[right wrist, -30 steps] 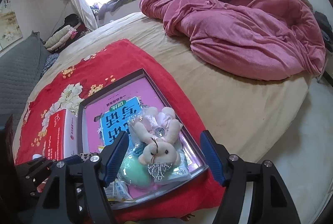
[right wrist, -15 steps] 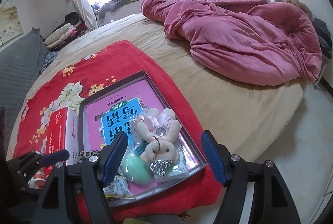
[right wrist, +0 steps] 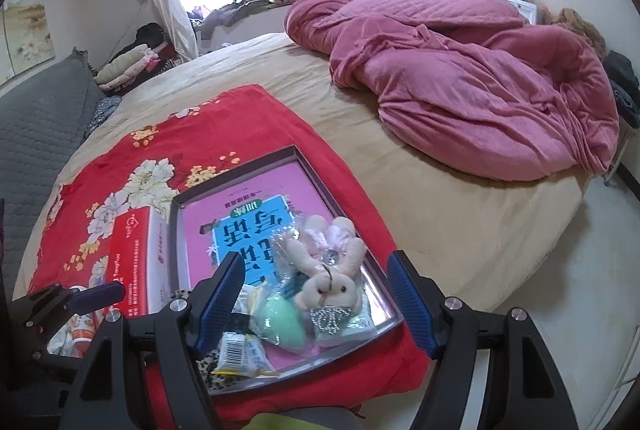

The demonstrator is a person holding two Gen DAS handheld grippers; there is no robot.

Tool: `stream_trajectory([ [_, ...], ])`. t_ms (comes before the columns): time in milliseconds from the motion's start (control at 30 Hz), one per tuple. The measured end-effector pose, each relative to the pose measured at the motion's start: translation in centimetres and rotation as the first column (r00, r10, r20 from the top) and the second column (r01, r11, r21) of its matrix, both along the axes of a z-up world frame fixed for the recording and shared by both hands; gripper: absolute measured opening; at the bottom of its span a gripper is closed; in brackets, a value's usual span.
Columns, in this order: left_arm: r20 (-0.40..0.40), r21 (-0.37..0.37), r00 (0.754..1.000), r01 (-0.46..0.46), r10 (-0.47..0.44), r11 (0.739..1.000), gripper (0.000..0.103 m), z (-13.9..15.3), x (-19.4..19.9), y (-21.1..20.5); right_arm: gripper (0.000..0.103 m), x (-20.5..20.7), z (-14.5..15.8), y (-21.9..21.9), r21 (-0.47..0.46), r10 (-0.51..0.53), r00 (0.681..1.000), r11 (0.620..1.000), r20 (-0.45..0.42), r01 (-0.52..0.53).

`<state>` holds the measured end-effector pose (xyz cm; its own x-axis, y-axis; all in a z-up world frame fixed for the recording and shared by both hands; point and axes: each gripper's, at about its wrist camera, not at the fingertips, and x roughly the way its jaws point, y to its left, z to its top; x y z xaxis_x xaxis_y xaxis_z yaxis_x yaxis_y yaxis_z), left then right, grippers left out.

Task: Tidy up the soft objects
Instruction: 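Withdraw both open tools from the tray toward the items on the bedspread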

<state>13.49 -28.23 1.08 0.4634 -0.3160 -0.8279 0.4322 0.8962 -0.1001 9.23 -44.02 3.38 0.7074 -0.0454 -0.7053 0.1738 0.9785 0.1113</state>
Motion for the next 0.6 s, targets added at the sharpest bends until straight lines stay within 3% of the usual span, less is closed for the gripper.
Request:
stream_trajectory([
  [600,0.038,-0.031,0.998,-0.056,0.057,0.998,0.077,2.7,-1.7,4.3,0.074,-1.3,3.1,4.0,-0.048,0.062,0.997,0.997,0.038,-0.060],
])
